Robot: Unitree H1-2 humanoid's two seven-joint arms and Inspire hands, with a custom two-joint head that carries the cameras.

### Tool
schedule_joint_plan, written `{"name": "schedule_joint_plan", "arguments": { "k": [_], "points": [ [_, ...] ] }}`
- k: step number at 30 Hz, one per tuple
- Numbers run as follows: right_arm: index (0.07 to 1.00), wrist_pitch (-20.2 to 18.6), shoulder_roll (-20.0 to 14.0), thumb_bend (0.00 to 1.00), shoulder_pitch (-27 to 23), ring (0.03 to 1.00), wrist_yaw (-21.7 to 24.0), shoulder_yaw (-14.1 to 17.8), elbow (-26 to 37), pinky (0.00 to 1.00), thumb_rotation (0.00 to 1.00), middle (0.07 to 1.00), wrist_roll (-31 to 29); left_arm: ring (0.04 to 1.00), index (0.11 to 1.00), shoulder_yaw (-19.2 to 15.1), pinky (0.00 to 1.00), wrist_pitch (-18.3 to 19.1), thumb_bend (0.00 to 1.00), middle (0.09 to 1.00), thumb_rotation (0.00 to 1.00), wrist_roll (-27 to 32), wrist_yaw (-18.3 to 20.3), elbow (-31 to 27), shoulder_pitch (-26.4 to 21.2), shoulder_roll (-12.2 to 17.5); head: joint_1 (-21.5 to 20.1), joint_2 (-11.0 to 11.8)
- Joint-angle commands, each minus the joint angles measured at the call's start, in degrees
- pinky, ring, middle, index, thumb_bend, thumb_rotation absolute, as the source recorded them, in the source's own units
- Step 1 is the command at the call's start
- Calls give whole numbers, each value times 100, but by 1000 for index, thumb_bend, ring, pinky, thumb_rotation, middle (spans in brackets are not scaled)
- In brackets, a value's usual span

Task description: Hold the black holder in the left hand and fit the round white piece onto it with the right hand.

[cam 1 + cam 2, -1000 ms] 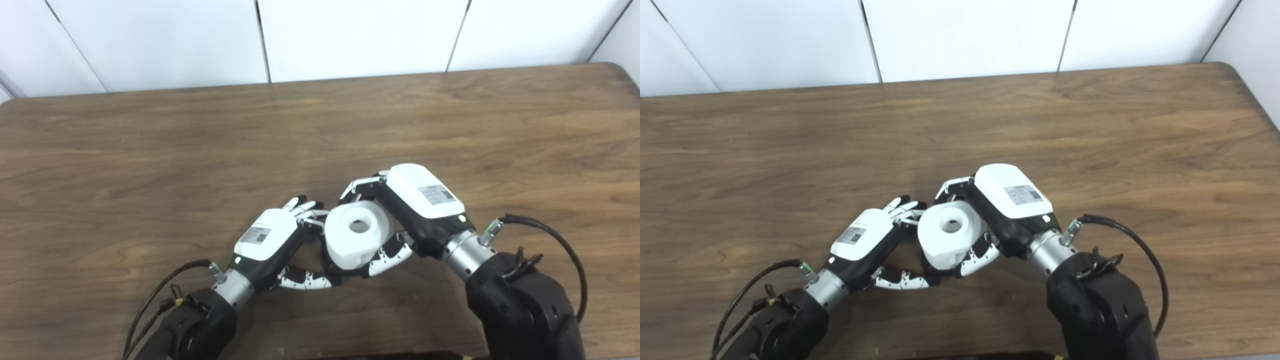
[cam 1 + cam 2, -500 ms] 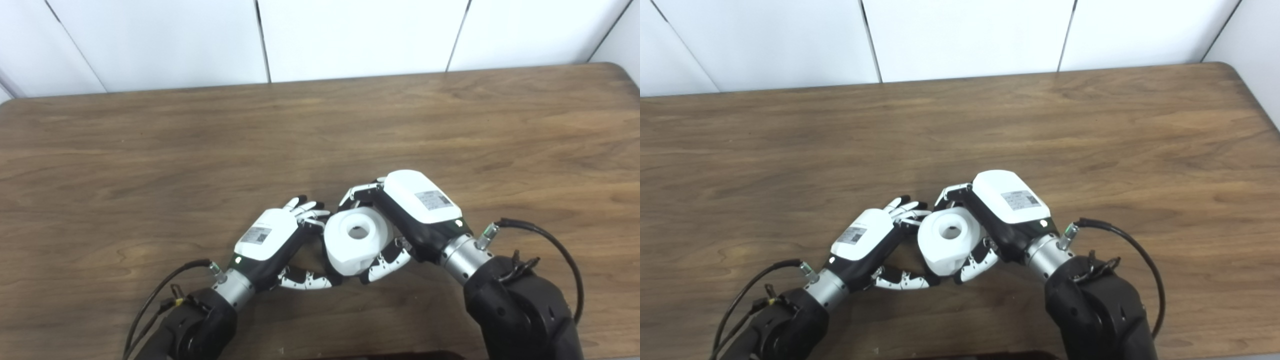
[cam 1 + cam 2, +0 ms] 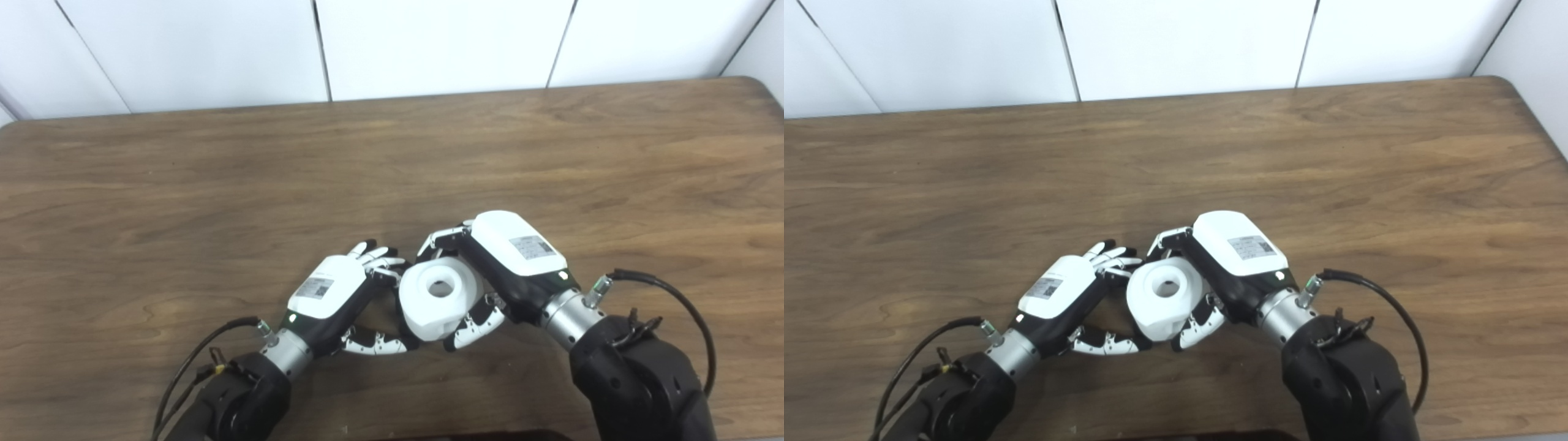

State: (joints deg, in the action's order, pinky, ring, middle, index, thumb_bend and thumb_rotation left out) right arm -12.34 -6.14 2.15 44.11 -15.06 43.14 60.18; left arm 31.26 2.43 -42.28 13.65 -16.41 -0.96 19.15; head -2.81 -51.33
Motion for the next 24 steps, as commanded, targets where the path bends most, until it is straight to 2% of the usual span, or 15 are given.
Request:
{"name": "schedule_joint_plan", "arguments": {
  "k": [1,24],
  "points": [
    [522,170,-47,527,-83,609,-95,16,55,814,5,435,-2,913,488,209,1000,98,518,811,62,-100,522,141,187,36,0,-7],
    [523,418,-307,527,91,609,-683,14,-292,809,5,442,-242,913,488,208,1000,76,518,811,63,-147,510,111,155,-16,12,8]
  ]
}}
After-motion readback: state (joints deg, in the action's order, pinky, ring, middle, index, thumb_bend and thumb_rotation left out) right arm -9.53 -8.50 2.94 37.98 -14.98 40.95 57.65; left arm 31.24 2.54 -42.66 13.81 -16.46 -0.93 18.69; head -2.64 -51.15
